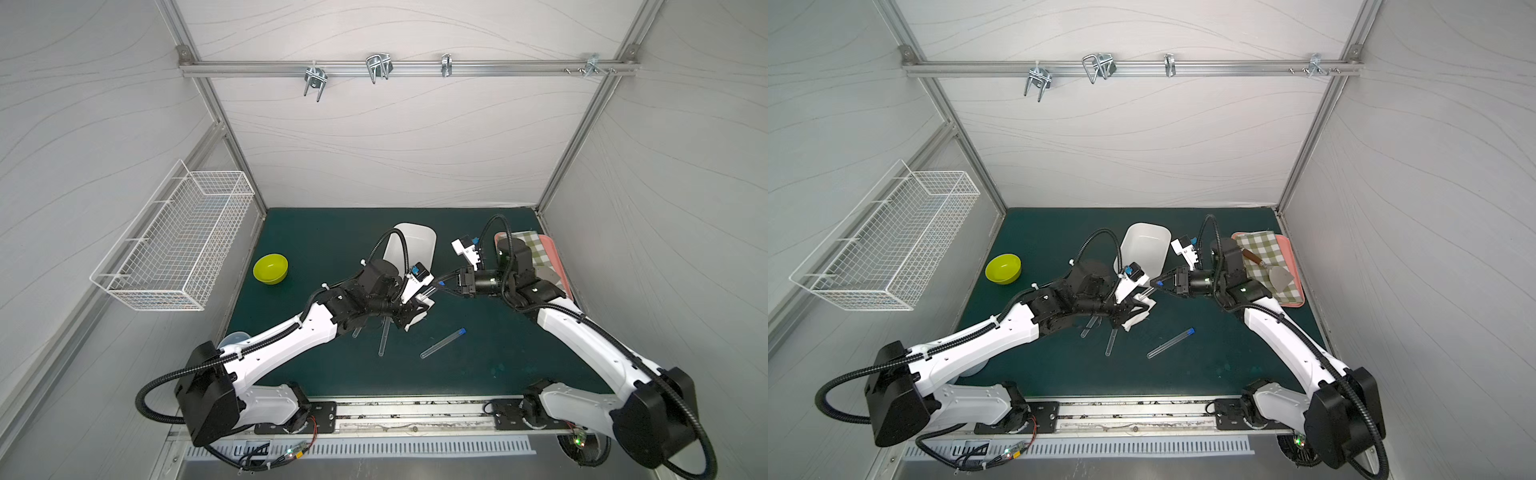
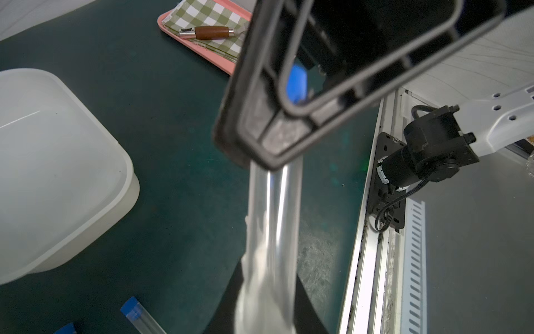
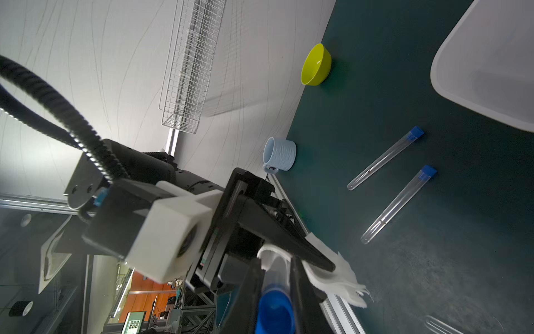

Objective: Wipe the exteriors of test tubes
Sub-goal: Wipe the dirt from the test tube.

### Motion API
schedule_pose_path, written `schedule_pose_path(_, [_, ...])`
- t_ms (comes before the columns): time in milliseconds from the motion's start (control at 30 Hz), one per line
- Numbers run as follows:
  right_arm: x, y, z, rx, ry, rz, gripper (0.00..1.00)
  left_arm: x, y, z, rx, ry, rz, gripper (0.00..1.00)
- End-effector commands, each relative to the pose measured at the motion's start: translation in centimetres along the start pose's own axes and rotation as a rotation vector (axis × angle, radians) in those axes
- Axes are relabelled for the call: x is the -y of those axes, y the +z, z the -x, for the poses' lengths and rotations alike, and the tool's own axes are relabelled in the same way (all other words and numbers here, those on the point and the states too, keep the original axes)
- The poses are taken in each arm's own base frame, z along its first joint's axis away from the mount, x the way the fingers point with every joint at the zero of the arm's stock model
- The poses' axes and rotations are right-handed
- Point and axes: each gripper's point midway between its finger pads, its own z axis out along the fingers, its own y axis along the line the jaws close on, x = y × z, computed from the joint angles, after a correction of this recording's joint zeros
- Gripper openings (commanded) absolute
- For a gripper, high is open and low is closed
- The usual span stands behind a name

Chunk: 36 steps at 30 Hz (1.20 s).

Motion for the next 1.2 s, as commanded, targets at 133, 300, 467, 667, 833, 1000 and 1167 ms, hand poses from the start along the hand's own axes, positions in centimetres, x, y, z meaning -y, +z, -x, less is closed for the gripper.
schedule_pose_path(133, [-0.2,0.7,-0.8,-0.039,-0.010,0.010,0.00,0.2,-0.2,3.5,0.092,0.024,-0.015,0.20])
schedule_pose_path(300, [-0.2,0.4,-0.7,-0.039,-0.022,0.005,0.00,0.3,-0.1,3.0,0.070,0.013,-0.024,0.20])
schedule_pose_path(467, [-0.1,-1.8,1.0,0.009,-0.022,0.011,0.00,0.3,-0.7,1.2,0.039,-0.001,-0.014,0.20])
schedule_pose_path(667, [0.1,-3.6,2.2,0.033,-0.028,0.019,0.00,0.1,-1.5,-0.5,0.020,-0.033,0.004,0.20])
schedule_pose_path(833, [0.3,-4.2,2.8,0.049,-0.030,0.015,0.00,-0.1,-2.2,-0.9,0.024,-0.043,0.022,0.21])
schedule_pose_path(1000, [0.7,-5.0,3.4,0.066,-0.029,0.010,0.00,0.0,-3.0,-1.6,0.011,-0.046,0.034,0.21])
schedule_pose_path(1167, [1.0,-5.2,3.8,0.070,-0.032,0.010,0.00,-0.1,-3.6,-2.5,0.008,-0.057,0.050,0.21])
